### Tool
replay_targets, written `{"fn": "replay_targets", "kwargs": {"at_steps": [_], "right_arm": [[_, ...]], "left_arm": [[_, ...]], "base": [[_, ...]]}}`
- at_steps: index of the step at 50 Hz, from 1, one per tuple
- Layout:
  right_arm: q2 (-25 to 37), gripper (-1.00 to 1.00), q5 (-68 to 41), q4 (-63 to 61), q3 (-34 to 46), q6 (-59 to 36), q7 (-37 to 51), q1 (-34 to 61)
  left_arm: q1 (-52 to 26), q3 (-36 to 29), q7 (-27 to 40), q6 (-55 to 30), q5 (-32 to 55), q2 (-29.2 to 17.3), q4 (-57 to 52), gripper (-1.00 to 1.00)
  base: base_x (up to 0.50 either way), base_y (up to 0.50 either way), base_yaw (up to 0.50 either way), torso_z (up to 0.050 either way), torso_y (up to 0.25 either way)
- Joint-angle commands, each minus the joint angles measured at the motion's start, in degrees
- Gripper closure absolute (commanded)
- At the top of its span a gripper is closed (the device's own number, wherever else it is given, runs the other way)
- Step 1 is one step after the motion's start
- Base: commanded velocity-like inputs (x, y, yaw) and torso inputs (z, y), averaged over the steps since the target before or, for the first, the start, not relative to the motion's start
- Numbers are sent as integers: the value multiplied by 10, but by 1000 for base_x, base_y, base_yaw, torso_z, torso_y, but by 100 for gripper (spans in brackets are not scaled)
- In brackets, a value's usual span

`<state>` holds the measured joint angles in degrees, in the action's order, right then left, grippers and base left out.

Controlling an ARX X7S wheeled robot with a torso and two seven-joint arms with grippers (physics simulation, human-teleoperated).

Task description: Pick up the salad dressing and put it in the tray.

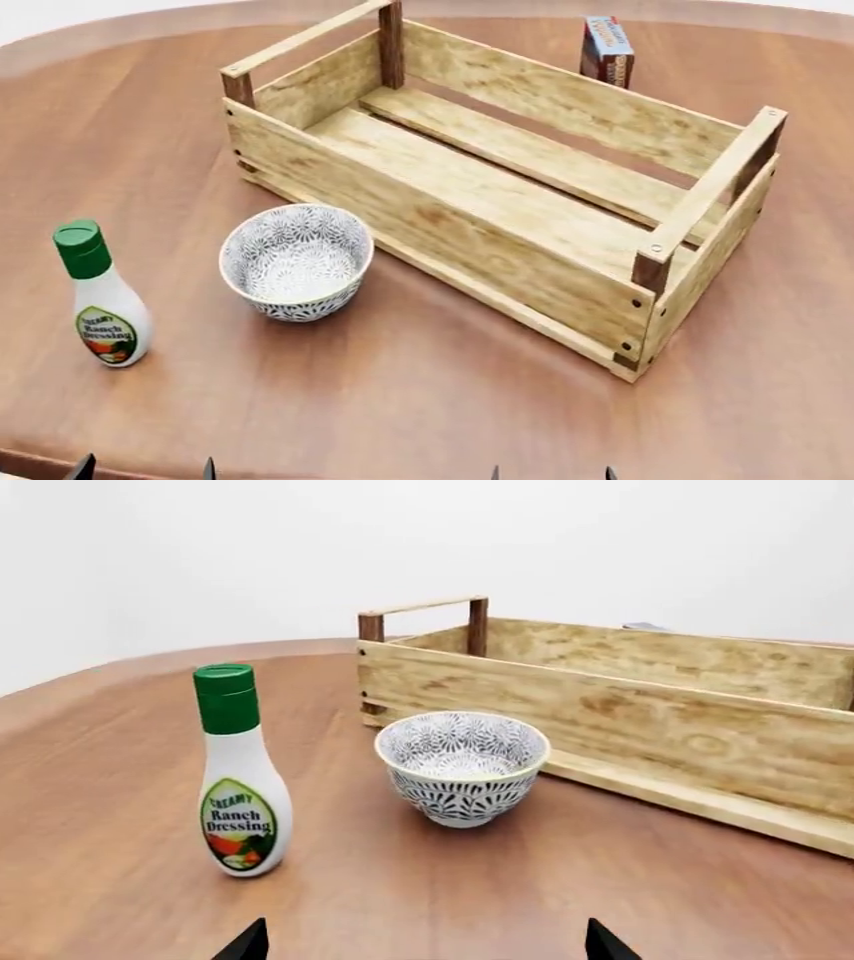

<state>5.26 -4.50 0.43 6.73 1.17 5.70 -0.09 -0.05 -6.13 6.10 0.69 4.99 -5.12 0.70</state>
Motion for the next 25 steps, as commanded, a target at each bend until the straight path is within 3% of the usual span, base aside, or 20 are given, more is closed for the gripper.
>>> {"fn": "replay_targets", "kwargs": {"at_steps": [1,16,25], "right_arm": [[7,-100,-6,1,9,2,8,1],[15,-100,-14,0,20,1,16,2],[23,-100,-12,-4,35,7,10,2]], "left_arm": [[-1,-9,9,0,7,-8,1,-100],[-2,-19,18,0,14,-16,1,-100],[-6,-21,27,-5,17,-19,-1,-100]], "base": [[0,500,0,0,0],[0,500,0,0,0],[0,27,0,0,0]]}}
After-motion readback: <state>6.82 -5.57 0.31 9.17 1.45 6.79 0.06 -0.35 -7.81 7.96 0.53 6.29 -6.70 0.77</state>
